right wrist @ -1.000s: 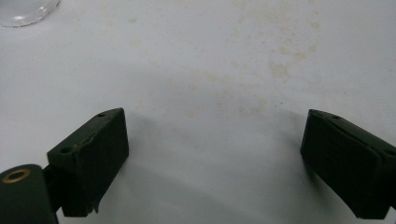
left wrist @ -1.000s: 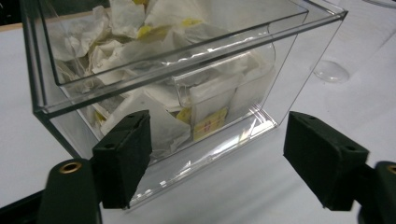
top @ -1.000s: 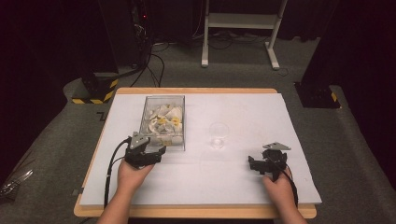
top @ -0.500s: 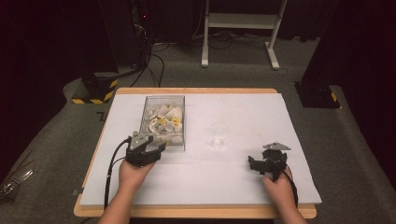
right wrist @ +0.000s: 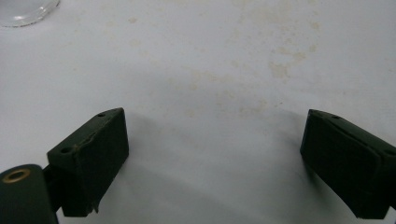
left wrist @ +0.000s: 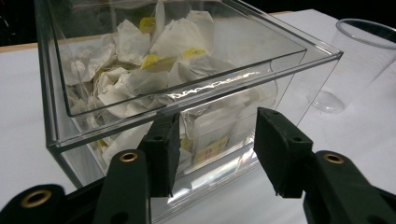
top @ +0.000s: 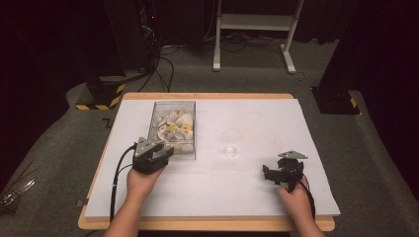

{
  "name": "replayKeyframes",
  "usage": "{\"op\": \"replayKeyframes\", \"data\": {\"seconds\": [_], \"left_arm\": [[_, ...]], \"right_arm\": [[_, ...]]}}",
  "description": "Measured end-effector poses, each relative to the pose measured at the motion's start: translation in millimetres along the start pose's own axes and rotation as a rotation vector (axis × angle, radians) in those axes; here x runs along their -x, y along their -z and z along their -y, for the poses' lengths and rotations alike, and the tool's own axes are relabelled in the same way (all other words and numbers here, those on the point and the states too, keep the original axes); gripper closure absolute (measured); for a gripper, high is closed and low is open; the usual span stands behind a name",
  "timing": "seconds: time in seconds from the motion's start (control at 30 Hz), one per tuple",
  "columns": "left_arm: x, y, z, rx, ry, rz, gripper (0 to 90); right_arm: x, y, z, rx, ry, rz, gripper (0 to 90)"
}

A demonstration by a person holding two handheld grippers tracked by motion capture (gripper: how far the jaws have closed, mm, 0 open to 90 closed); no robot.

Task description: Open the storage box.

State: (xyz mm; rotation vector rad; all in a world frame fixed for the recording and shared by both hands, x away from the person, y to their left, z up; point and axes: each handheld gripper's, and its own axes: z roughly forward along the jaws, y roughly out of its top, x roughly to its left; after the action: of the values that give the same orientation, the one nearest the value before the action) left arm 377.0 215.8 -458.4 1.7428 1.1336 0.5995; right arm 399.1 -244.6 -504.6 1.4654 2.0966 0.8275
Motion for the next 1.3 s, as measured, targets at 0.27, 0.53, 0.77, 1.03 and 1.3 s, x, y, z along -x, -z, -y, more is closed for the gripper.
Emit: {"op": "replayKeyframes", "data": {"seconds": [0.27,0.53,0.77,1.03,1.3], "left_arm": [[-1.4,0.1,3.3,0.013,0.012,0.013,56.6],[-1.2,4.7,8.6,0.029,0.03,0.016,59.3],[0.0,8.9,11.3,0.033,0.021,0.016,61.8],[2.4,12.5,14.3,0.041,0.026,0.015,61.9],[5.1,16.7,17.1,0.045,0.025,0.011,63.8]], "right_arm": [[-0.1,0.1,0.1,0.002,0.002,0.001,7.8],[-0.1,0.1,0.2,0.002,0.001,0.002,7.9],[-0.1,-0.1,0.2,0.005,0.003,0.002,7.9],[-0.1,-0.1,0.3,0.007,0.004,0.003,8.0],[-0.1,-0.1,0.3,0.007,0.005,0.003,8.0]]}}
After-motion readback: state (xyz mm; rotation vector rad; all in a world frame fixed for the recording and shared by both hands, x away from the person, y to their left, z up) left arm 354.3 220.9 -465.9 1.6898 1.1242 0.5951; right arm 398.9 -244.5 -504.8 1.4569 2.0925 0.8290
